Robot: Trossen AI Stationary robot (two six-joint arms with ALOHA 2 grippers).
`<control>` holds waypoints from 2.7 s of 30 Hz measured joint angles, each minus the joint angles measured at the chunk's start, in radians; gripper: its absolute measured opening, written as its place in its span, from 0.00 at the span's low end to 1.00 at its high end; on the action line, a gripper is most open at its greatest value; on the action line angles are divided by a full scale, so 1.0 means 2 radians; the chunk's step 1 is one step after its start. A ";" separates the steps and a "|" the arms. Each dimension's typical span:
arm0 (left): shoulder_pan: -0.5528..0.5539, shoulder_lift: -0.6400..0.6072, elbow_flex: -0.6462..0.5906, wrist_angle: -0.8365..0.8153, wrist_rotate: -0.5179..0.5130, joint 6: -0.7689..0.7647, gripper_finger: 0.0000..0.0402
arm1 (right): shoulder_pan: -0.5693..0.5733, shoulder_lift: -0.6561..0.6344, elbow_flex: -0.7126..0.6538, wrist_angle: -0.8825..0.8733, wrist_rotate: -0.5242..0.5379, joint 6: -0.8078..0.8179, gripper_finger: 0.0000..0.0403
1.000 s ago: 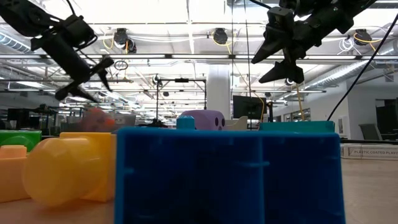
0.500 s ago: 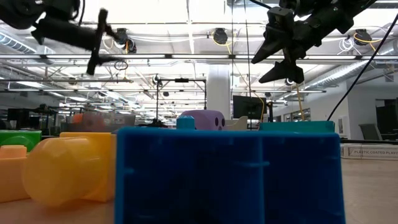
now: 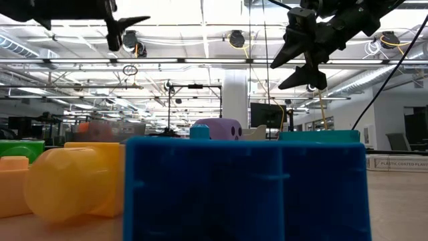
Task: Pick & Place Toys
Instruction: Put the yellow game piece into the blue bin
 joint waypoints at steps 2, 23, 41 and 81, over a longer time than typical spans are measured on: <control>-0.048 0.000 0.000 0.001 -0.042 0.014 0.58 | 0.000 0.000 0.000 0.000 0.000 0.000 0.66; -0.342 0.138 0.065 -0.295 -0.350 -0.057 0.58 | 0.000 0.000 0.000 0.036 0.028 0.000 0.66; -0.247 0.331 0.149 -0.448 -0.242 0.229 0.58 | 0.000 0.000 0.000 0.082 0.026 -0.037 0.66; -0.056 0.443 0.149 -0.396 0.036 0.357 0.58 | 0.000 0.000 0.000 0.068 -0.015 -0.062 0.66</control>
